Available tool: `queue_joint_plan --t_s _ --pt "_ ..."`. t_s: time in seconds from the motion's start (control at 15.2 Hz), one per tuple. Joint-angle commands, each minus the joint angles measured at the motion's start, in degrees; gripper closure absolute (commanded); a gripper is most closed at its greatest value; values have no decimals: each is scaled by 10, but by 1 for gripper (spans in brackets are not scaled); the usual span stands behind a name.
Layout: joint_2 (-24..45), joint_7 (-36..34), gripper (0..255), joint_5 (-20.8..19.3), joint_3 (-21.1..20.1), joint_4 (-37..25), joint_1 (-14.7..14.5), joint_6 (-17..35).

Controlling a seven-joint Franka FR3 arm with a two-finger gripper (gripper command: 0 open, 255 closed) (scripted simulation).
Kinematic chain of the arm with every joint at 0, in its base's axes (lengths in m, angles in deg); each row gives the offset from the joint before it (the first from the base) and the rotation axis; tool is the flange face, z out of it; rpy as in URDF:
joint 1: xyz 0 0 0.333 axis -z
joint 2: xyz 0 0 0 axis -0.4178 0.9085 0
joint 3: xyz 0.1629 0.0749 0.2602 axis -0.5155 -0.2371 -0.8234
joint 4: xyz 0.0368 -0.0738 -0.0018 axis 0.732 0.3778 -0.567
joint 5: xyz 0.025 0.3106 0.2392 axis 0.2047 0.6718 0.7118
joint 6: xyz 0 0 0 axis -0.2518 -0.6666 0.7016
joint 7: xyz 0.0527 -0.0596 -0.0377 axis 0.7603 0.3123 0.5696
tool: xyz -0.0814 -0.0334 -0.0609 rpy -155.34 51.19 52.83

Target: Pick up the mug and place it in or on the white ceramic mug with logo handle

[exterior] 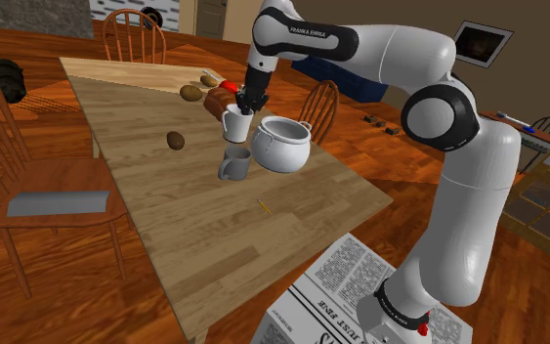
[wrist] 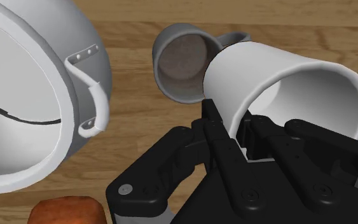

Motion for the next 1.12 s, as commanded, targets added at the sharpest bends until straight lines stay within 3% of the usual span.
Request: queue_joint_plan --t_s 0.0,0.73,1.06 --pt "-1 0 255 0 0 16 -1 16" --pt "4 6 255 2 -1 92 -3 96" --pt "4 6 255 2 -1 92 -3 96"
